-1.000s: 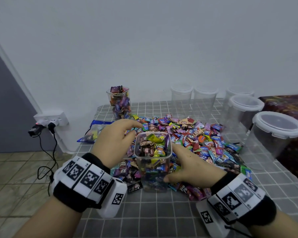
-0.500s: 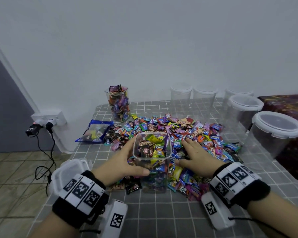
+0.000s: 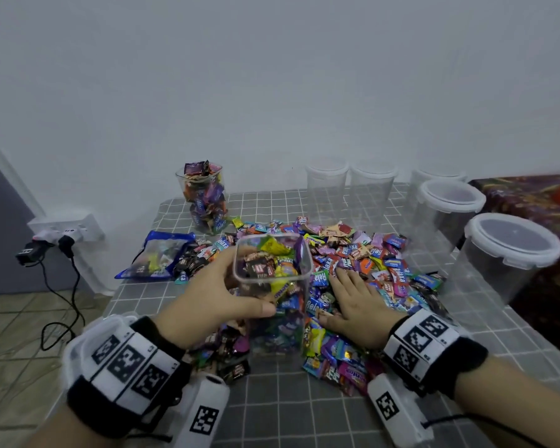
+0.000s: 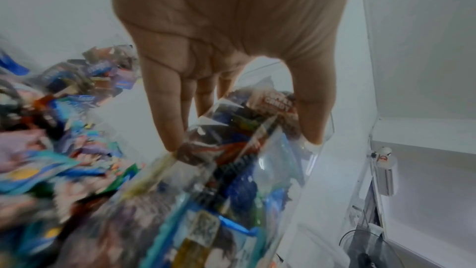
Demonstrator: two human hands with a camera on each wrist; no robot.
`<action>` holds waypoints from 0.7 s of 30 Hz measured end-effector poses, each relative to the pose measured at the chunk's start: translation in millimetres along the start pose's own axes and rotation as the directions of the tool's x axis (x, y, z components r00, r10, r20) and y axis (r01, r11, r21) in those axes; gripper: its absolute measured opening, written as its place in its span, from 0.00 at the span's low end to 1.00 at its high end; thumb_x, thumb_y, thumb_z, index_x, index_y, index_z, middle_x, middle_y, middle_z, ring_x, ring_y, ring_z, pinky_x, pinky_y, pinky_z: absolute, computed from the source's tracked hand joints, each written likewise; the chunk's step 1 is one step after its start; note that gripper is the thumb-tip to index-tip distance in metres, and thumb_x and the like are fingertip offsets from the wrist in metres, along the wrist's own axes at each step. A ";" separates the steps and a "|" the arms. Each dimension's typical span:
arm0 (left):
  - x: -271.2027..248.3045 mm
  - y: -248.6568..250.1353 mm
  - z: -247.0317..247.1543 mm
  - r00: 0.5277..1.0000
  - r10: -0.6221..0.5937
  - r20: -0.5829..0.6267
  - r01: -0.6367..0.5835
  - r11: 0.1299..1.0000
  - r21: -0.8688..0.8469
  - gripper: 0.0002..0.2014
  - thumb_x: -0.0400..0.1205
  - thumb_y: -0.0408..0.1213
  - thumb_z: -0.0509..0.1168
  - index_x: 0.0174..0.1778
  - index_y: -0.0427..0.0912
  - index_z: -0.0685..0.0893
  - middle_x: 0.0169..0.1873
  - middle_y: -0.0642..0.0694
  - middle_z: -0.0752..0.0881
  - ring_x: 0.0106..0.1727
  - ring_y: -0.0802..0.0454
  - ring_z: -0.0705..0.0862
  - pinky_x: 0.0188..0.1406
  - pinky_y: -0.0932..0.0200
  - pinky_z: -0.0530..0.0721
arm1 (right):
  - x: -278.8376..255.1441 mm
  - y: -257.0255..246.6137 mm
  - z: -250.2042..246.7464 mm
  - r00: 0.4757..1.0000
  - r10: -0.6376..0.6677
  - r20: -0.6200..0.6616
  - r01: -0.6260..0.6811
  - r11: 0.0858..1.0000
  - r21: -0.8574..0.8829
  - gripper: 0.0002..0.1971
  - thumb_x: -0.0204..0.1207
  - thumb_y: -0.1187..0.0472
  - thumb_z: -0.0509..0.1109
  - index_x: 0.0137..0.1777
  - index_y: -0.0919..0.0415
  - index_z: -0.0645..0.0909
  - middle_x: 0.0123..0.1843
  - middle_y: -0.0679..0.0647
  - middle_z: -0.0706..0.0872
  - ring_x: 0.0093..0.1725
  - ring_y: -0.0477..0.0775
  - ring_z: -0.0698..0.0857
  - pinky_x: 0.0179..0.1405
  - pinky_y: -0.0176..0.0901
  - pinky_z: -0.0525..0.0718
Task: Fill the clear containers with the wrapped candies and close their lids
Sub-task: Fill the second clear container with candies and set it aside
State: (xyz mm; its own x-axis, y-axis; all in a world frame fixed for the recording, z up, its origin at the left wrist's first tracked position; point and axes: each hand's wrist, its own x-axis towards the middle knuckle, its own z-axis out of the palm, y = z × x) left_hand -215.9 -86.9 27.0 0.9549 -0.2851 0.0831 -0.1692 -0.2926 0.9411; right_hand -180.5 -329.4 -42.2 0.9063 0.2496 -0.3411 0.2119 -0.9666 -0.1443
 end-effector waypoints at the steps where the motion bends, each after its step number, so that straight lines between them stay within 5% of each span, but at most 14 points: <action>1: 5.6 5.7 -3.9 1.000 0.014 0.001 -0.014 1.000 0.005 0.42 0.51 0.49 0.80 0.64 0.51 0.77 0.53 0.56 0.88 0.53 0.58 0.87 0.54 0.60 0.84 | -0.3 0.3 0.1 1.000 -0.001 0.004 0.001 1.000 0.002 0.43 0.81 0.36 0.51 0.83 0.59 0.33 0.84 0.56 0.32 0.83 0.58 0.34 0.82 0.55 0.41; 6: 47.6 30.2 -21.8 0.991 0.091 -0.103 -0.090 0.996 0.014 0.39 0.53 0.50 0.79 0.62 0.51 0.78 0.46 0.52 0.89 0.49 0.55 0.88 0.50 0.57 0.83 | 1.2 2.1 1.9 1.000 -0.003 0.000 0.003 1.000 0.002 0.43 0.81 0.35 0.50 0.83 0.58 0.34 0.84 0.56 0.32 0.83 0.59 0.33 0.81 0.55 0.39; 9: 84.7 31.0 -28.6 0.969 0.105 -0.222 -0.106 0.994 0.004 0.41 0.51 0.47 0.82 0.62 0.47 0.78 0.50 0.49 0.88 0.49 0.56 0.88 0.46 0.59 0.84 | 2.6 3.2 3.3 1.000 -0.010 0.006 0.010 1.000 0.015 0.44 0.80 0.33 0.49 0.83 0.57 0.33 0.84 0.56 0.32 0.83 0.58 0.32 0.80 0.54 0.37; 12: 128.8 19.9 -35.7 0.931 0.076 -0.357 -0.070 0.997 0.029 0.43 0.50 0.52 0.82 0.62 0.45 0.77 0.54 0.48 0.86 0.51 0.53 0.86 0.44 0.57 0.85 | 1.9 3.5 2.6 1.000 -0.018 0.022 0.018 1.000 0.024 0.53 0.66 0.23 0.39 0.83 0.57 0.34 0.84 0.55 0.32 0.82 0.57 0.31 0.80 0.54 0.36; 16: 182.2 -0.9 -40.0 0.874 0.046 -0.484 0.009 0.994 0.110 0.34 0.62 0.46 0.82 0.60 0.48 0.74 0.56 0.49 0.83 0.56 0.50 0.83 0.59 0.45 0.83 | 0.1 4.6 1.3 1.000 -0.027 0.004 0.027 0.998 0.065 0.43 0.80 0.34 0.50 0.83 0.56 0.34 0.84 0.54 0.30 0.82 0.56 0.30 0.80 0.53 0.35; 21: 229.6 -16.3 -31.5 0.818 0.044 -0.573 0.096 0.973 0.211 0.36 0.66 0.44 0.80 0.66 0.39 0.73 0.60 0.44 0.83 0.60 0.45 0.81 0.59 0.55 0.77 | -0.6 7.0 1.6 0.999 -0.042 -0.007 0.043 0.995 0.092 0.42 0.82 0.36 0.51 0.83 0.56 0.33 0.84 0.53 0.29 0.81 0.54 0.28 0.78 0.51 0.32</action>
State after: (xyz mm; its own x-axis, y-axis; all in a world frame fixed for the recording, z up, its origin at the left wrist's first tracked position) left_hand 13.8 -118.8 41.1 0.9138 0.2768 0.2971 -0.1248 -0.5048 0.8542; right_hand -180.1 -336.2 -44.6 0.8990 0.2898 -0.3284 0.2157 -0.9455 -0.2439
